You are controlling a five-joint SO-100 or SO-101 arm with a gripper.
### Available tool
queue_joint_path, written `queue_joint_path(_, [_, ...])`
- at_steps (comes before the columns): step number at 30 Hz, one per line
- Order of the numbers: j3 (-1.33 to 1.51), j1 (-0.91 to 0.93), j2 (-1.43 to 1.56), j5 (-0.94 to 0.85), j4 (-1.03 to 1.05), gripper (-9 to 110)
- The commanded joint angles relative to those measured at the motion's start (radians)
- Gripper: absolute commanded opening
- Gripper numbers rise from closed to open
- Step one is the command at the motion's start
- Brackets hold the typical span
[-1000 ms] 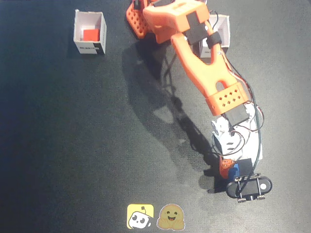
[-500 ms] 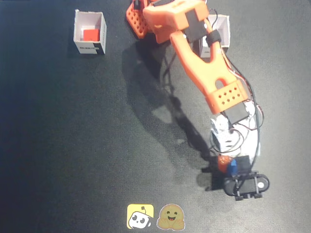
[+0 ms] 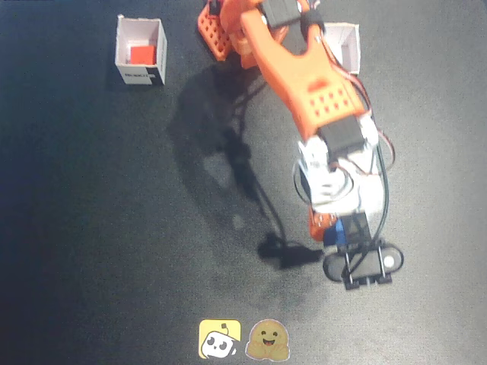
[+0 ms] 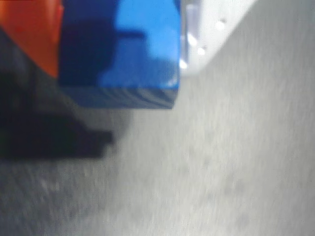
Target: Put the red cube in the right box and the blue cube in the left box.
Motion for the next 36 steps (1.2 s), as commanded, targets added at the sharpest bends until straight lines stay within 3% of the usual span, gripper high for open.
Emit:
queue_joint_path(1, [0.008, -0.002, 0.110, -0.012, 0.041, 11])
queue_joint_path(16, [0.067, -0.296, 0.341, -0.049, 0.310, 11])
queue_joint_path(24, [0.097, -0.465, 0.388, -0.071, 0.365, 11])
queue_joint_path(36, [0.325, -0.529, 0.532, -0.118, 0.339, 11])
